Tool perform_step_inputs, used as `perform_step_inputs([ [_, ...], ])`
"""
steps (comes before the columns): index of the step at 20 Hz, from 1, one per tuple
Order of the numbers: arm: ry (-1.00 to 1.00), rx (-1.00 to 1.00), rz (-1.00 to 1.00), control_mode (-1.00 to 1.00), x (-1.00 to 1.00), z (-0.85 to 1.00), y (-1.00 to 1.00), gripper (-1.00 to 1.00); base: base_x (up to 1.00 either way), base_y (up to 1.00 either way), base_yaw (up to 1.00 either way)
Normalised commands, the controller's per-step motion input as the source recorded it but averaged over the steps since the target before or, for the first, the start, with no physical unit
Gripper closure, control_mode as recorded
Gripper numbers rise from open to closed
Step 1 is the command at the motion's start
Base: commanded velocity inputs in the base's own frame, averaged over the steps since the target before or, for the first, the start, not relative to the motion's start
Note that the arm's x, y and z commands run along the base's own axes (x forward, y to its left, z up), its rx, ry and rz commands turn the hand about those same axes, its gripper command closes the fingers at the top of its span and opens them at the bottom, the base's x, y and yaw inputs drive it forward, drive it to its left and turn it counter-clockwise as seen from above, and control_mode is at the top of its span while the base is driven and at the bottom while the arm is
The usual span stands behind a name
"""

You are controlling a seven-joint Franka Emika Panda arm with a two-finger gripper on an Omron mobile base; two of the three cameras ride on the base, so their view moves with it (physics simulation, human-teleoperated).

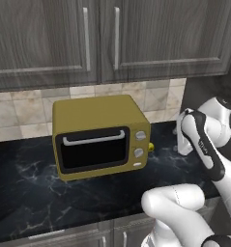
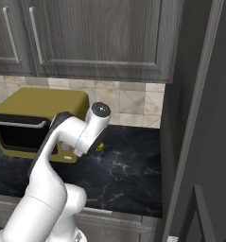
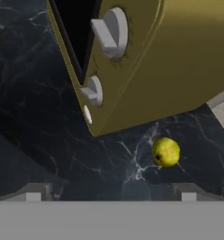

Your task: Place the beer on the top shelf of the fridge to keep it out of children's reach, and place the sweet potato and pear on lower shelves for easy access.

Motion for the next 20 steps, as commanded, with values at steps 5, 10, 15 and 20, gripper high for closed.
perform_step_inputs([
  [5,-0.01,0.04,0.00,-1.00,0.15,-0.34,-0.01,-1.00,0.00,0.00,0.00],
  [10,0.00,0.11,0.00,-1.00,0.10,-0.33,0.00,-1.00,0.00,0.00,0.00],
  [15,0.00,0.12,0.00,-1.00,0.11,-0.24,0.00,-1.00,0.00,0.00,0.00],
  [20,0.01,0.11,0.00,-1.00,0.16,-0.10,0.00,-1.00,0.00,0.00,0.00],
])
